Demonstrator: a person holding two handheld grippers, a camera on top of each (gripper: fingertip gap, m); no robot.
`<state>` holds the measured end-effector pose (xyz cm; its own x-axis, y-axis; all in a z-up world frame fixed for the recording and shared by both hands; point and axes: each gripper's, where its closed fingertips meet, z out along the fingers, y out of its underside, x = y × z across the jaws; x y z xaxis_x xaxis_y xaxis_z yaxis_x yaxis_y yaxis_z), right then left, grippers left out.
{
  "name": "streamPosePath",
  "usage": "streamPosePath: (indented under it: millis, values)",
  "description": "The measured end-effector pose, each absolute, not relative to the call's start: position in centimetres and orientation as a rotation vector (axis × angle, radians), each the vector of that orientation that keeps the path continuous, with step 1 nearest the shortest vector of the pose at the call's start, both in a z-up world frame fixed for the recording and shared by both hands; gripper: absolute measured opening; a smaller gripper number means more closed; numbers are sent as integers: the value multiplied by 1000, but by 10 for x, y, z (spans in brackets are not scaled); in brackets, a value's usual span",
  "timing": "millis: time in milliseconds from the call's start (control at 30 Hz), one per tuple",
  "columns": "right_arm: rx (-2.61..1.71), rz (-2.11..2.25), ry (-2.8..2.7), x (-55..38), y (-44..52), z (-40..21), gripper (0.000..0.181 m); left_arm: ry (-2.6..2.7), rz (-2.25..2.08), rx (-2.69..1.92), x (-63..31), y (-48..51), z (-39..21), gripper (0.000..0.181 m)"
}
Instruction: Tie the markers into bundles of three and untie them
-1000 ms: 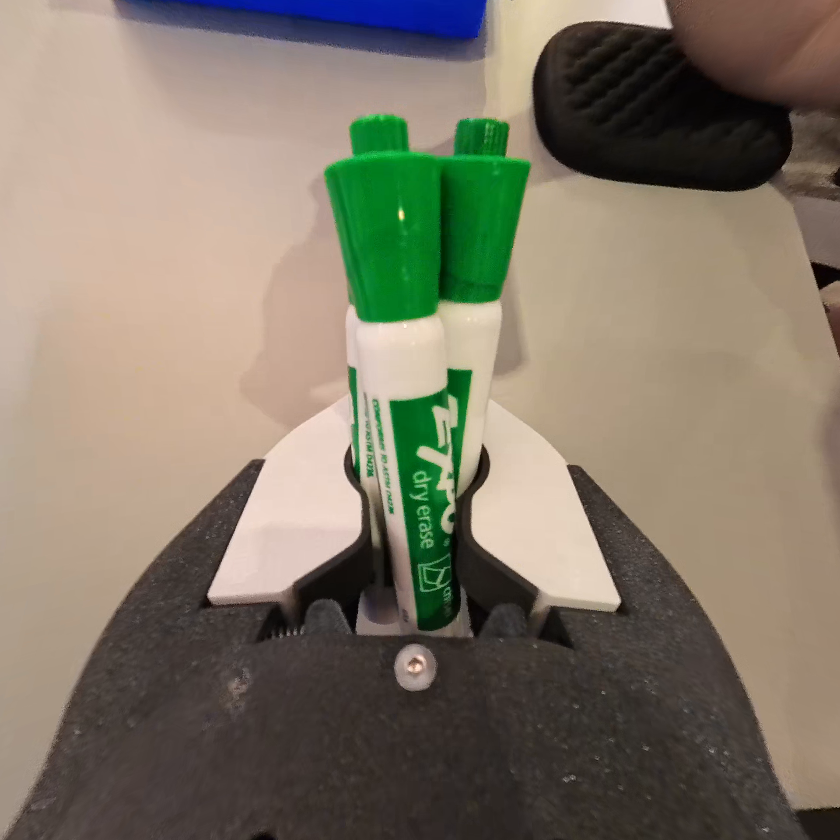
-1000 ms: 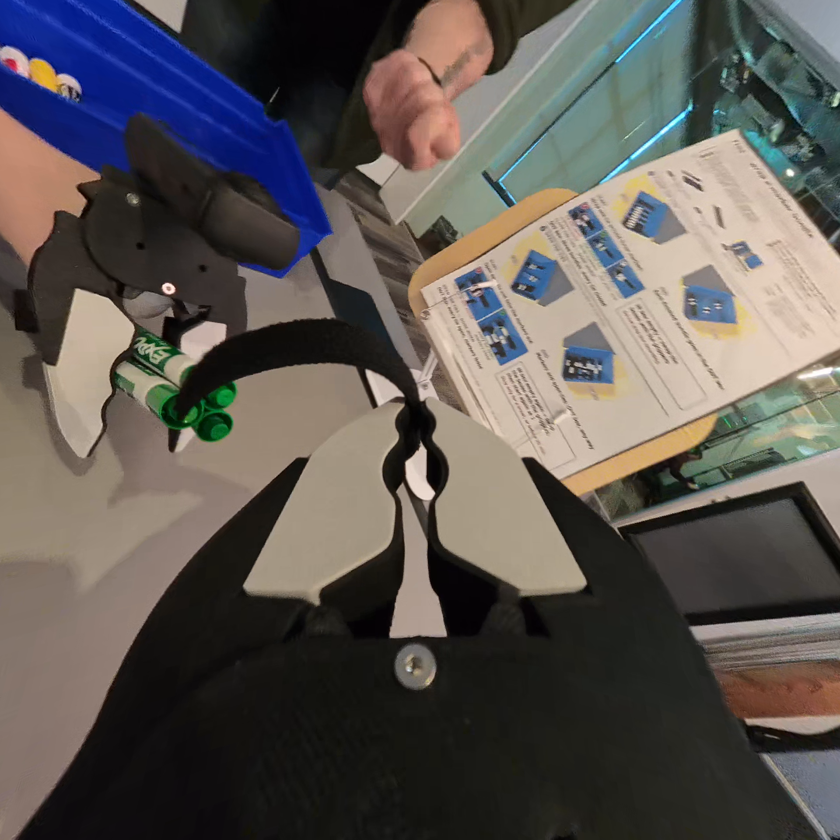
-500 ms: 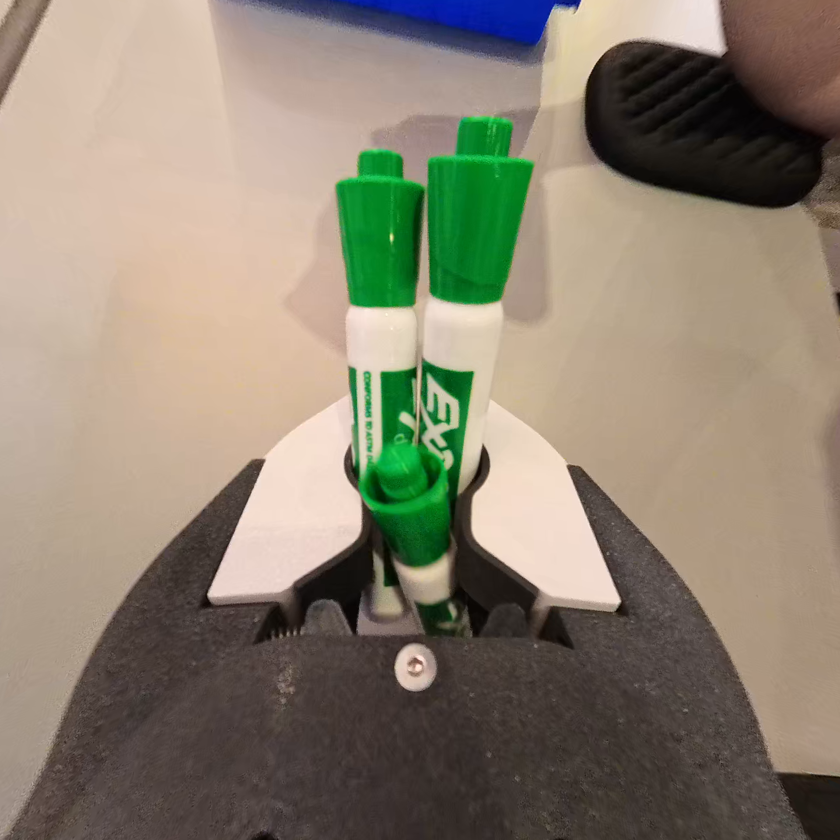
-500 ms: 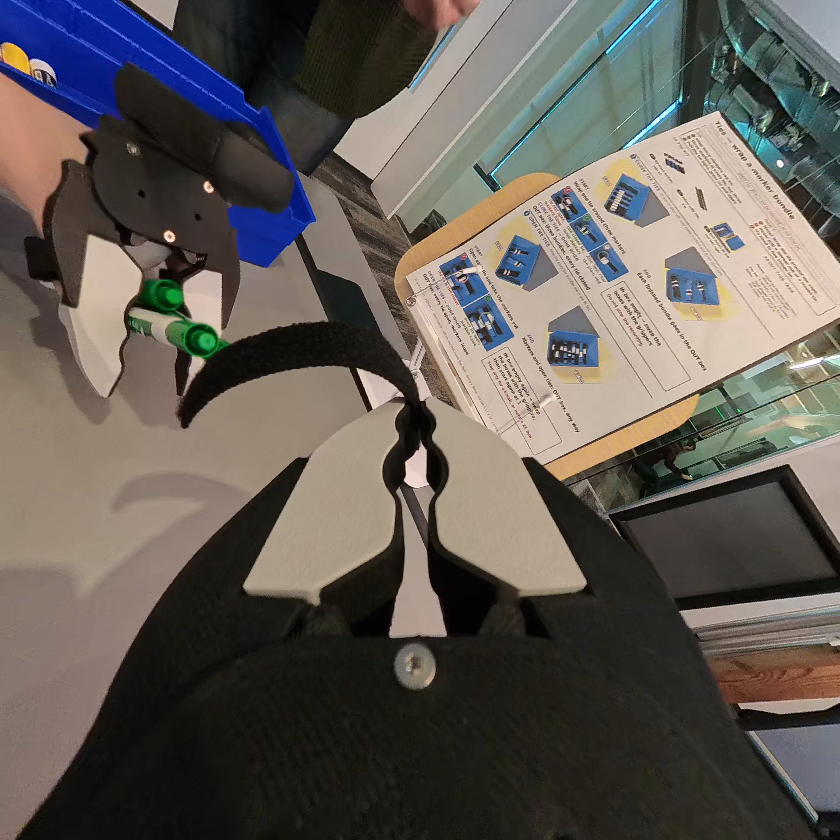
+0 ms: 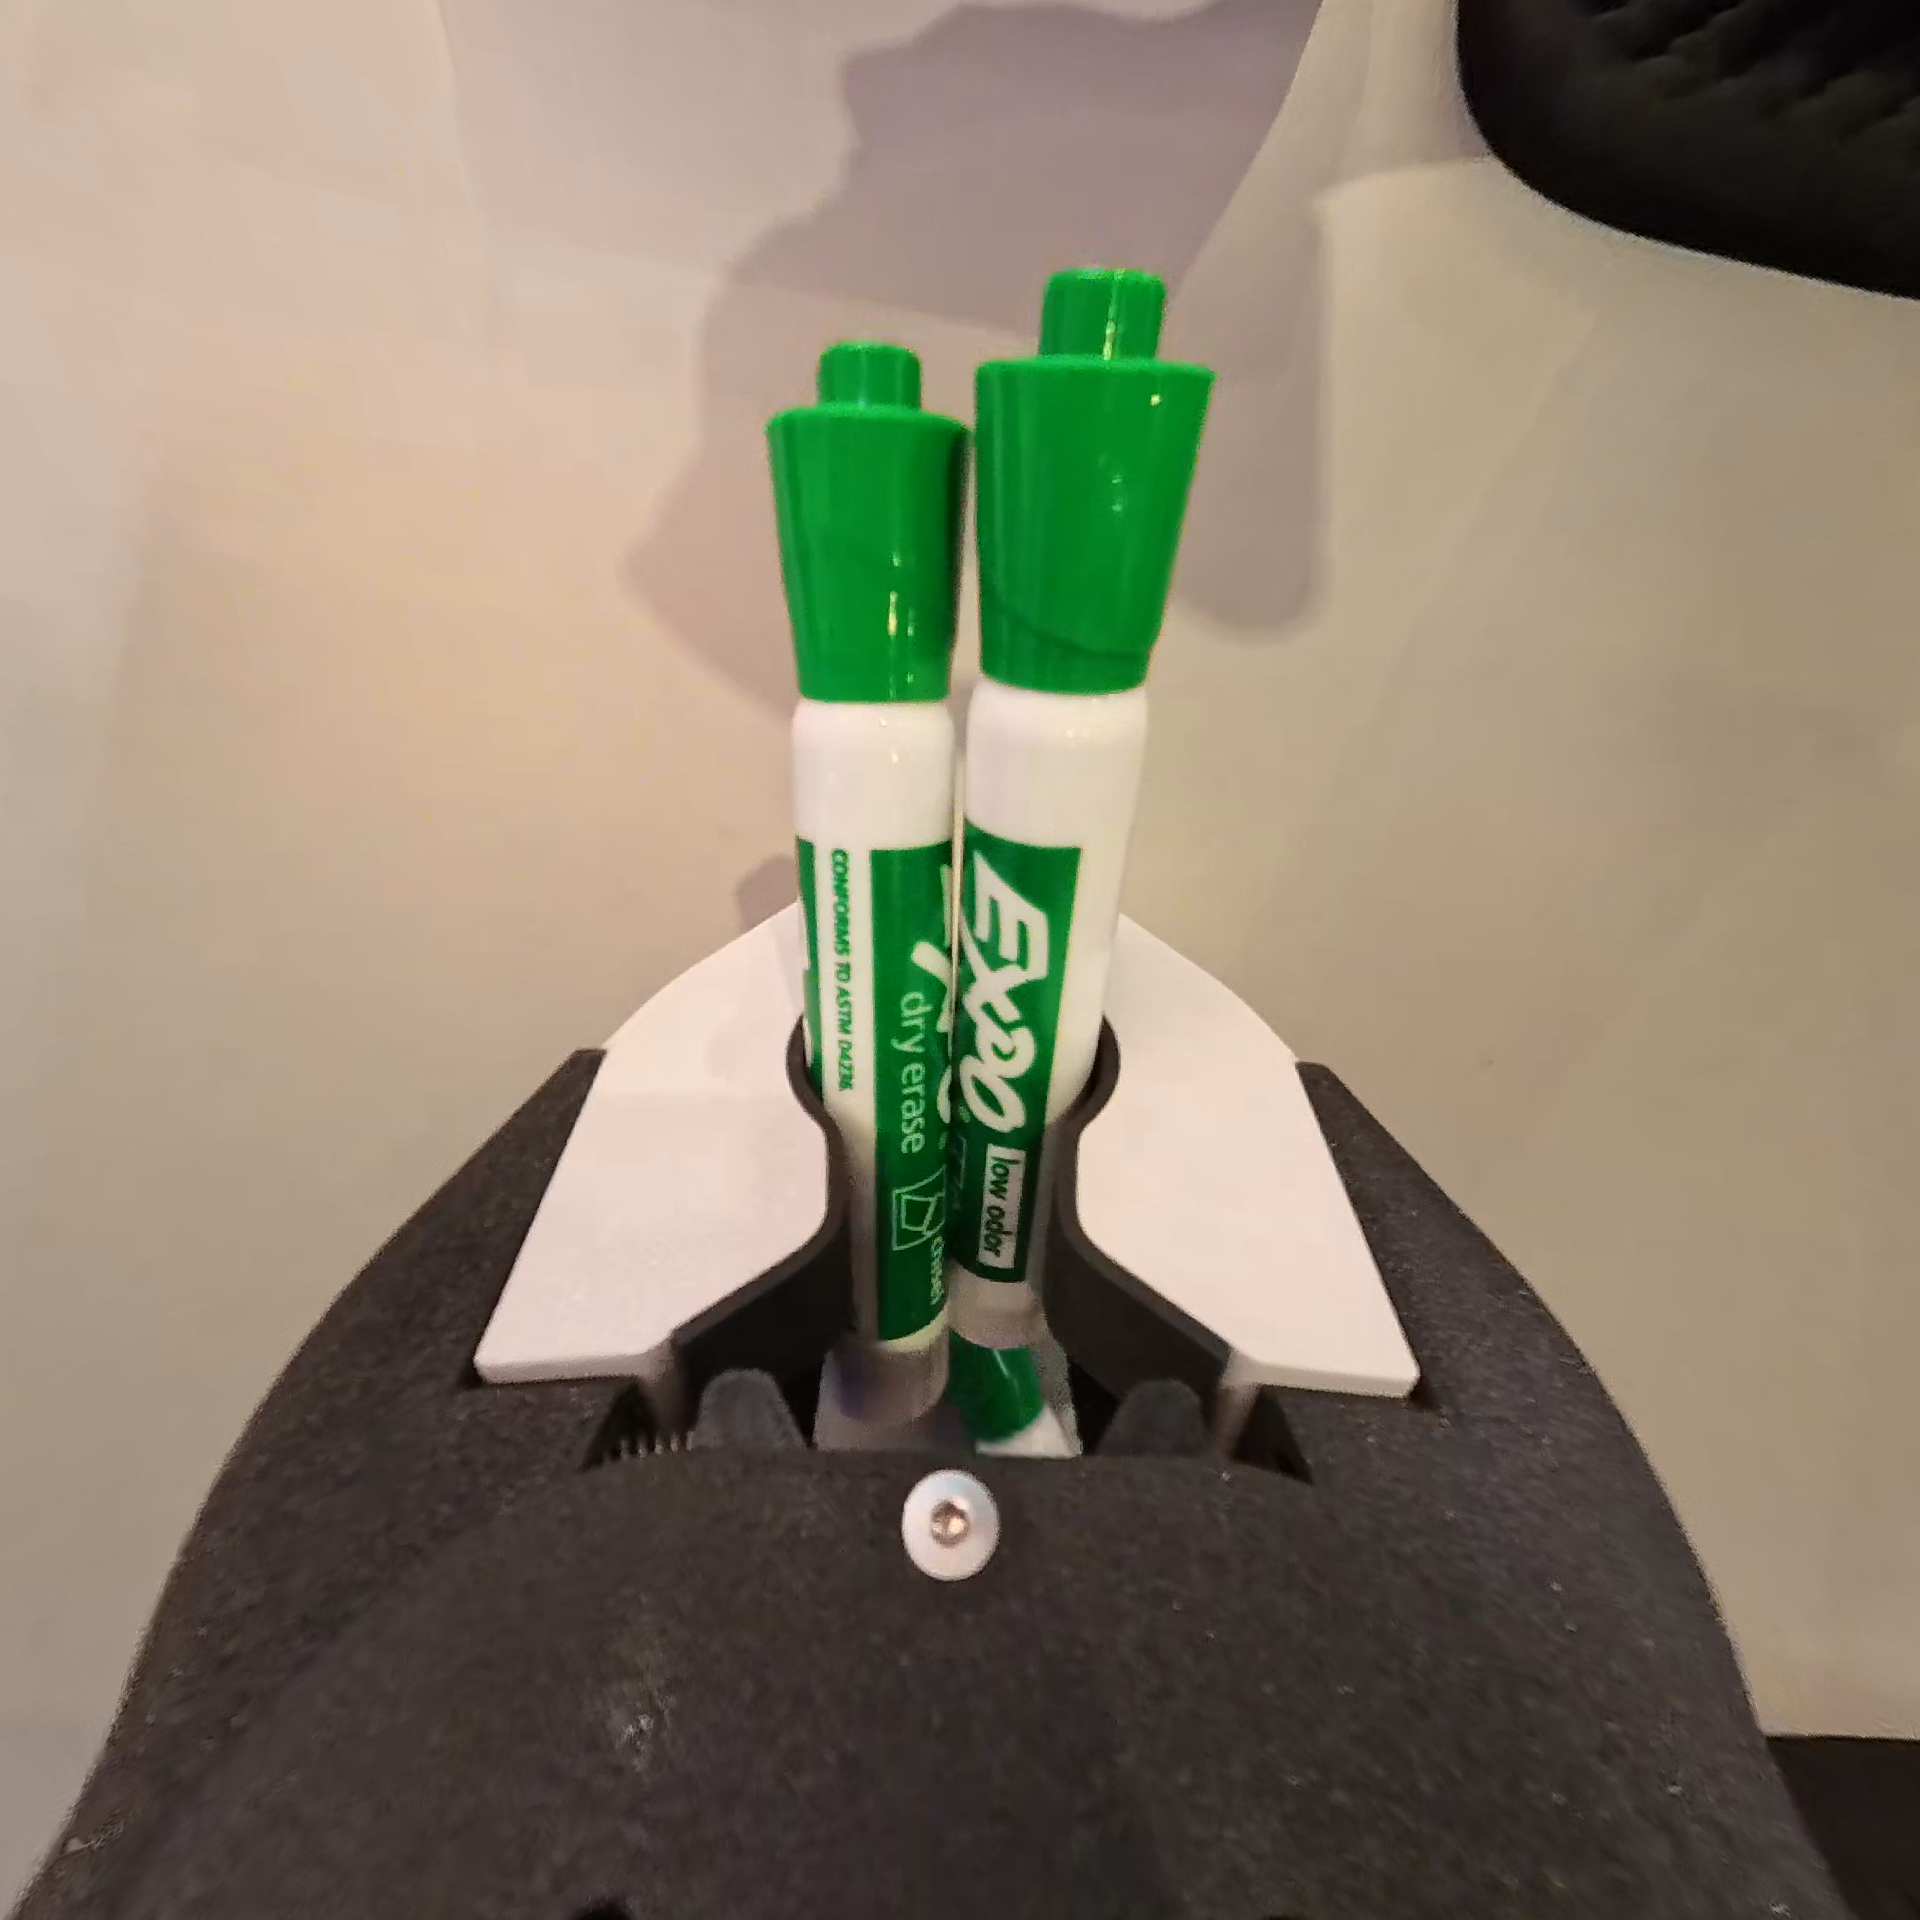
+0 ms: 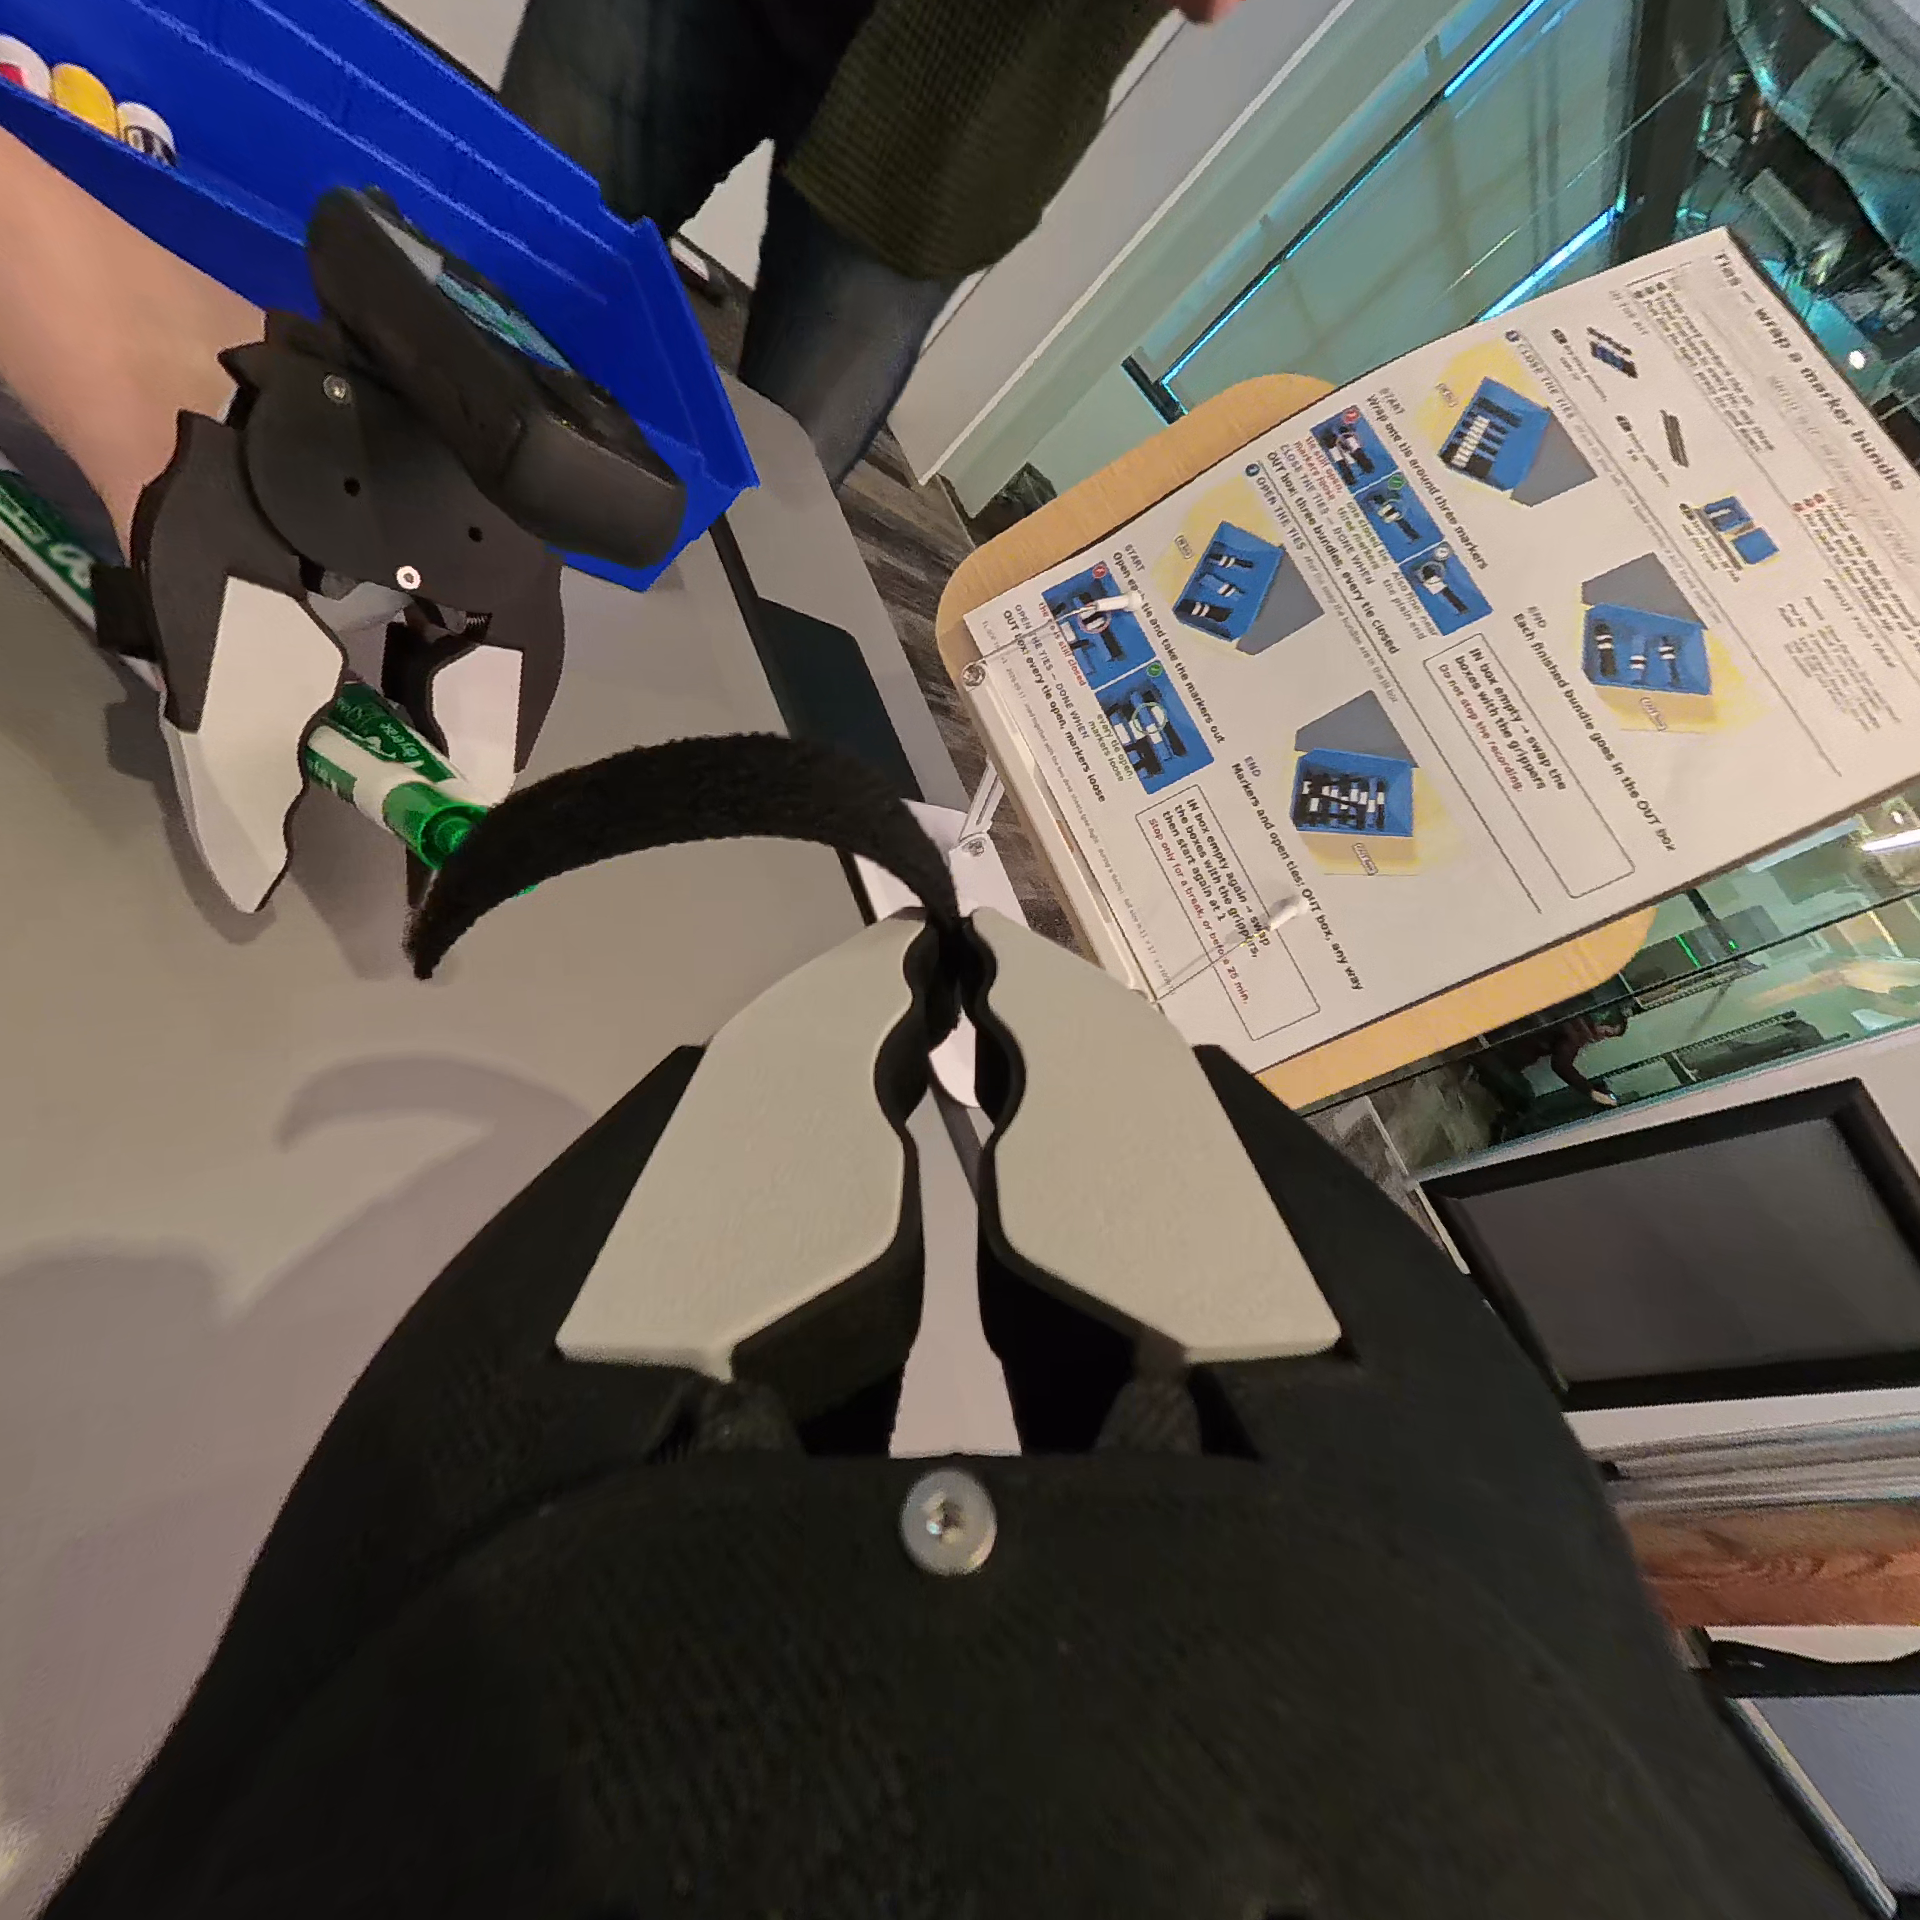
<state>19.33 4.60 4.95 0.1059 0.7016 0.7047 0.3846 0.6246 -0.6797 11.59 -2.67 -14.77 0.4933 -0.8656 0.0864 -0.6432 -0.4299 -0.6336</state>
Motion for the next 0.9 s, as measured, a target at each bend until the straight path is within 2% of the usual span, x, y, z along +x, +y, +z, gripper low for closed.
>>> streamPosePath:
  millis: [367,633,900]
  values:
    - [-990,332,-1647,172,49,3,4,1519,-17,-2297,81,-50,-129,41]
    - [-999,379,-1712,152,42,-16,4,1465,-70,-2457,46,-81,-118,41]
    - [-950,555,-1654,123,3,-7,4,1367,-128,-2421,50,-76,-142,41]
